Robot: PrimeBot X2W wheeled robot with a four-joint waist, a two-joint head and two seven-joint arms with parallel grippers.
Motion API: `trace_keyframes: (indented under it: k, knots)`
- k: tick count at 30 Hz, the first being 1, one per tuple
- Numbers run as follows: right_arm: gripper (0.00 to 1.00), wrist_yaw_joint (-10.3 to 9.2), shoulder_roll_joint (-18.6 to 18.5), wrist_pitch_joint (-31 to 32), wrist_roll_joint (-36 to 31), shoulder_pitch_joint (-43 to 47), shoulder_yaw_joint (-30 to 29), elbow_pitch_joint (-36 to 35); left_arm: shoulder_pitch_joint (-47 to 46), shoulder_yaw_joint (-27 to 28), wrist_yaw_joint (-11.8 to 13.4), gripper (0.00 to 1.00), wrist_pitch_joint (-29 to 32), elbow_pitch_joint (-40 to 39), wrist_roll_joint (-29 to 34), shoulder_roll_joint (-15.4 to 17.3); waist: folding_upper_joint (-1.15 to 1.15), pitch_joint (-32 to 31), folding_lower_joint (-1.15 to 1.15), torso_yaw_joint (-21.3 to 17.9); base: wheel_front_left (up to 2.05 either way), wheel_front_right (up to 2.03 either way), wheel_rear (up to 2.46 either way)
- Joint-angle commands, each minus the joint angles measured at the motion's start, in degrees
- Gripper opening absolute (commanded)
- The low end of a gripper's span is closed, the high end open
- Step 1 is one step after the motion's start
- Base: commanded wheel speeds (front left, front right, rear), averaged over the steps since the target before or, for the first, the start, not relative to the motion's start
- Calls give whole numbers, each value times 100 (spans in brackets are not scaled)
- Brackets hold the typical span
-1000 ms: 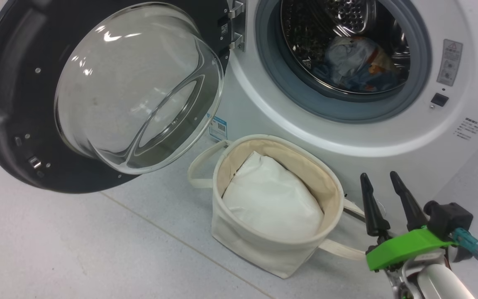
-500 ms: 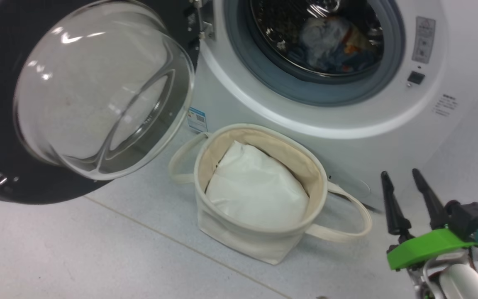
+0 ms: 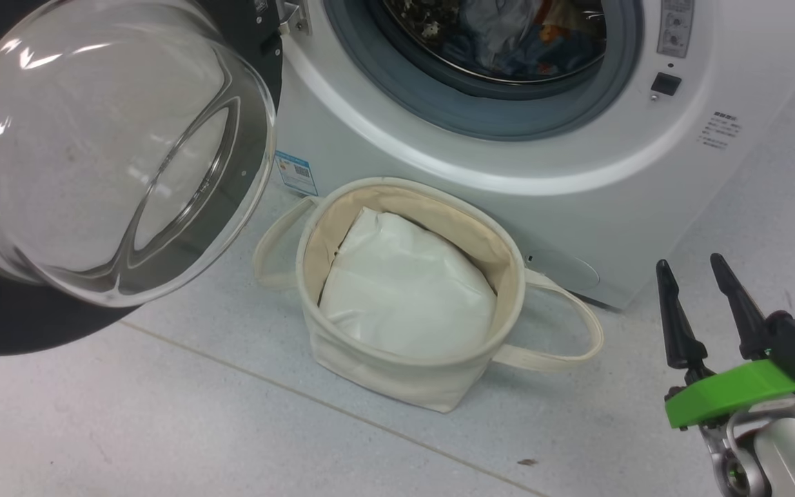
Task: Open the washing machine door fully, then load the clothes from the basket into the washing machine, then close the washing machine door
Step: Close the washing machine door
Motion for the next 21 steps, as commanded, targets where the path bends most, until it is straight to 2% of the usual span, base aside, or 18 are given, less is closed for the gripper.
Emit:
trace_keyframes:
  k: [1,12,21]
  knots:
    - [100,3,-133,-70,-32,-115,84,-191,-76,-31,-66,0,97,-146,51,457,-1,-20,-1,15,0,0,0]
    - [100,3,-28,-70,28,-62,238,-171,-6,-583,-194,0,1196,-101,20,163,-1,-238,-1,274,0,0,0]
    - [100,3,-4,-70,166,74,234,-193,218,-919,-215,0,2359,-521,-221,-90,-1,-414,-1,458,0,0,0]
